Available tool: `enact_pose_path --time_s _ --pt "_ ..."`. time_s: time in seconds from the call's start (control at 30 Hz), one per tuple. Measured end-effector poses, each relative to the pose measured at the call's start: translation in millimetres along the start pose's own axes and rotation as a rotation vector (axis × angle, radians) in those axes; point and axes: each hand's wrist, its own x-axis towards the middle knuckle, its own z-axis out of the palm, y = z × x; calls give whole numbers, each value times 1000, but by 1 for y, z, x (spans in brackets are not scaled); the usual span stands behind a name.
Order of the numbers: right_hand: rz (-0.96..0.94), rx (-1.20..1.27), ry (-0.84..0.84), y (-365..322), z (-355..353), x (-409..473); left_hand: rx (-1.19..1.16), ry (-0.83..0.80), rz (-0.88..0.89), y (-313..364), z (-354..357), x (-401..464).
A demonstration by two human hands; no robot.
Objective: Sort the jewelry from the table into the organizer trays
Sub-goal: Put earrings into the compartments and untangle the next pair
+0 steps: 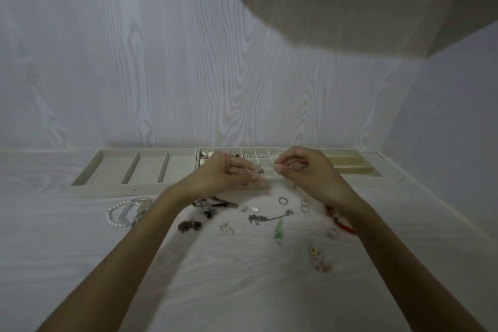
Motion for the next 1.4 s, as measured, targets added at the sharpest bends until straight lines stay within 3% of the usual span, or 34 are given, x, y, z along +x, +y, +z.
enact_pose_path --time_s 0.2,0.37,0.6,0.87,1.27,1.4 --pt "-5 25 153 8 -9 61 -130 330 7 2 -20 51" --pt "30 -68 217 36 -10 93 52 515 -35 -23 -14 94" --pt "162 -271 105 81 2 109 405 412 -98 -46 6 126" --pt "161 -278 5 90 6 112 573 273 -107 -59 17 132" --pt "151 -419 -26 89 28 111 787 201 -66 -61 17 135" --pt "156 -523 -56 82 28 109 784 247 -40 -60 18 134"
